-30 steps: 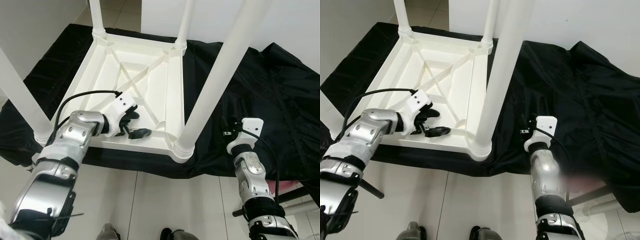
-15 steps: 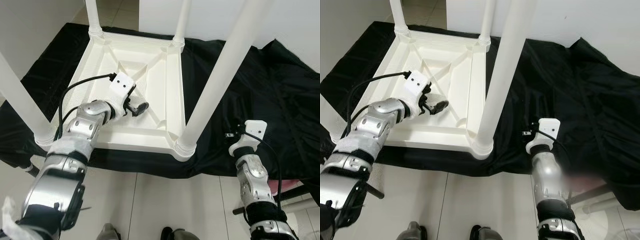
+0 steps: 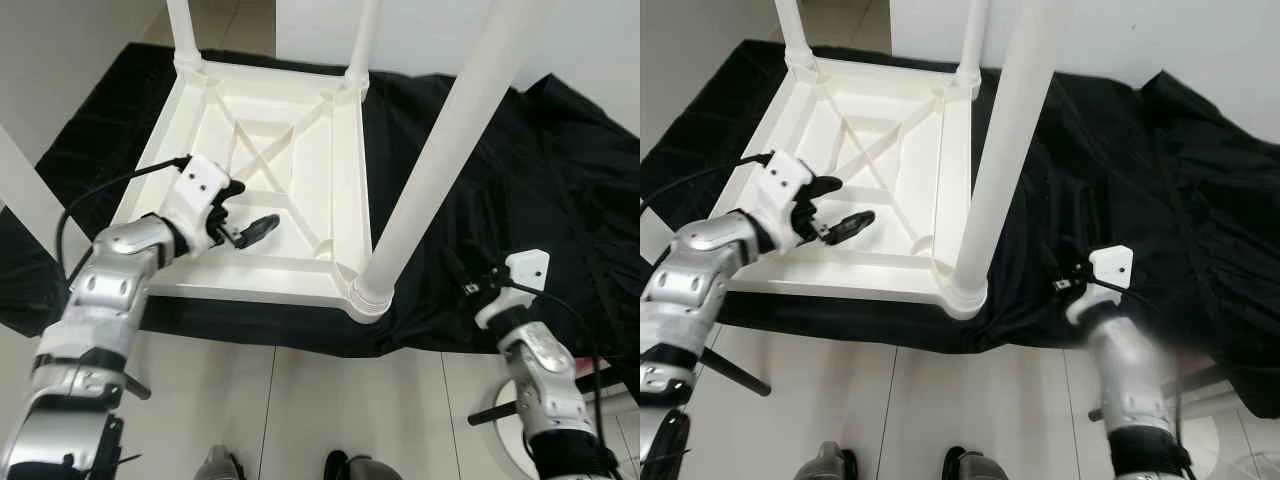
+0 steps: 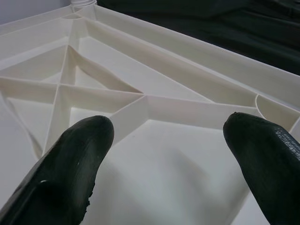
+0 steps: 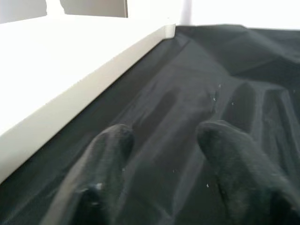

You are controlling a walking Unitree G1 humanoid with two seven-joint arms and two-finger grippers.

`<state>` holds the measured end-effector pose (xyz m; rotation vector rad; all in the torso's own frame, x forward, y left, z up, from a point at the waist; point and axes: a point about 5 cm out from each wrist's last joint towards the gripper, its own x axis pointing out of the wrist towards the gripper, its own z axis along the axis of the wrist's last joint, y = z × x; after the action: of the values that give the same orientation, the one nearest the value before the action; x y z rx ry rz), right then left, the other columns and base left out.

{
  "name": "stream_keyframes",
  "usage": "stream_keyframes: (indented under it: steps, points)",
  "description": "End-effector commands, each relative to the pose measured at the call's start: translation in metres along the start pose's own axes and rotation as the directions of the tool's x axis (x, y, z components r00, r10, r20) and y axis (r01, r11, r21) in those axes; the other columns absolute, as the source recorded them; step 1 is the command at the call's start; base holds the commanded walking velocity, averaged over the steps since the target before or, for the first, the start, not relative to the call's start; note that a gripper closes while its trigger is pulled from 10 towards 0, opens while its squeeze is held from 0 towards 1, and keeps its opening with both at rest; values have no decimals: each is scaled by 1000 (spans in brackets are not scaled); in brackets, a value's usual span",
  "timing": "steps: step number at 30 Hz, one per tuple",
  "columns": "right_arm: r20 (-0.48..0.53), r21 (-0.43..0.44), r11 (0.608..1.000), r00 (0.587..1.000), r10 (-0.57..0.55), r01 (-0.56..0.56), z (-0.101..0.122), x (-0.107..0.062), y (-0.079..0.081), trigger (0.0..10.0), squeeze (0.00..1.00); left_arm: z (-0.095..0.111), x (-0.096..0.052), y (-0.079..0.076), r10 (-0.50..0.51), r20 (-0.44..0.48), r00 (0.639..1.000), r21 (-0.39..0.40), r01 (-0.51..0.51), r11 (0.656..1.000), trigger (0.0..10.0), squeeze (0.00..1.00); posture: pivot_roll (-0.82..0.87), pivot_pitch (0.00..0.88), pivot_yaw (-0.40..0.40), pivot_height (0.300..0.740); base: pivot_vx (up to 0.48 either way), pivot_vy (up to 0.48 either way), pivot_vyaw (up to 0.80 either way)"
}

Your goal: Building children table

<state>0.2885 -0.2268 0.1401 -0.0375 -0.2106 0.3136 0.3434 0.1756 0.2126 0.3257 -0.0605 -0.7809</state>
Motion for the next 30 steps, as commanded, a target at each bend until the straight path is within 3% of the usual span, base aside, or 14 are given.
stream_keyframes:
  steps: [1, 3, 6, 8, 9, 10, 13, 14, 15, 19, 24, 28, 30]
  points:
    - [-19, 19, 999, 999, 47, -47, 1, -5, 1, 10000, 1000, 1, -6, -4, -43, 11, 999, -9, 43, 999, 10000, 0, 32, 166, -38, 740, 0, 0, 0]
    - [-49, 41, 988, 987, 154, -152, 8, -13, 2, 10000, 1000, -2, -25, -7, -77, 20, 997, -122, 79, 989, 10000, 0, 21, 170, -38, 740, 0, 0, 0]
    - [-75, 59, 975, 973, 217, -213, 12, -19, 2, 10000, 1000, -3, -35, -8, -83, 26, 996, -178, 86, 980, 10000, 0, 21, 170, -38, 740, 0, 0, 0]
    - [-85, 55, 965, 962, 260, -256, 18, -23, 0, 10000, 1000, -4, -43, -12, -97, 30, 995, -173, 100, 980, 10000, 24, 17, 170, -35, 740, 0, 0, 0]
    - [-103, 63, 944, 939, 328, -323, 22, -29, 1, 10000, 0, -5, -50, -18, -115, 30, 993, -173, 118, 978, 10000, 141, 14, 169, -32, 740, 0, 0, 0]
    - [-103, 63, 944, 939, 328, -323, 22, -29, 1, 10000, 0, -5, -50, -18, -115, 30, 993, -173, 118, 978, 10000, 141, 14, 169, -32, 740, 0, 0, 0]
    - [-138, 97, 881, 870, 473, -463, 30, -39, 7, 10000, 0, -8, -63, -31, -183, 7, 983, -193, 181, 964, 10000, 110, 17, 166, -38, 740, 0, 0, 0]
    - [-138, 97, 881, 870, 473, -463, 30, -39, 7, 10000, 0, -8, -63, -31, -183, 7, 983, -193, 181, 964, 10000, 110, 17, 166, -38, 740, 0, 0, 0]
    - [-150, 107, 858, 845, 513, -502, 32, -41, 8, 10000, 0, -8, -68, -35, -200, 3, 980, -203, 196, 959, 10000, 0, 19, 167, -39, 740, 0, 0, 0]
    - [-140, 151, 770, 758, 637, -620, 45, -39, 19, 10000, 0, -8, -85, -56, -307, -15, 952, -237, 295, 926, 10000, 0, 20, 175, -42, 740, 0, 0, 0]
    - [-125, 119, 734, 724, 679, -668, 49, -26, 30, 10000, 0, -11, -94, -75, -396, -23, 918, -305, 371, 877, 10000, 0, 36, 180, -54, 740, 0, 0, 0]
    - [-130, 88, 731, 719, 682, -677, 49, -19, 34, 10000, 0, -12, -96, -82, -405, -36, 914, -312, 375, 873, 10000, 0, 40, 179, -57, 740, 0, 0, 0]
    - [-125, 65, 713, 703, 700, -698, 45, -4, 43, 10000, 0, -16, -100, -94, -440, -56, 896, -348, 396, 850, 10000, 0, 49, 182, -64, 740, 0, 0, 0]
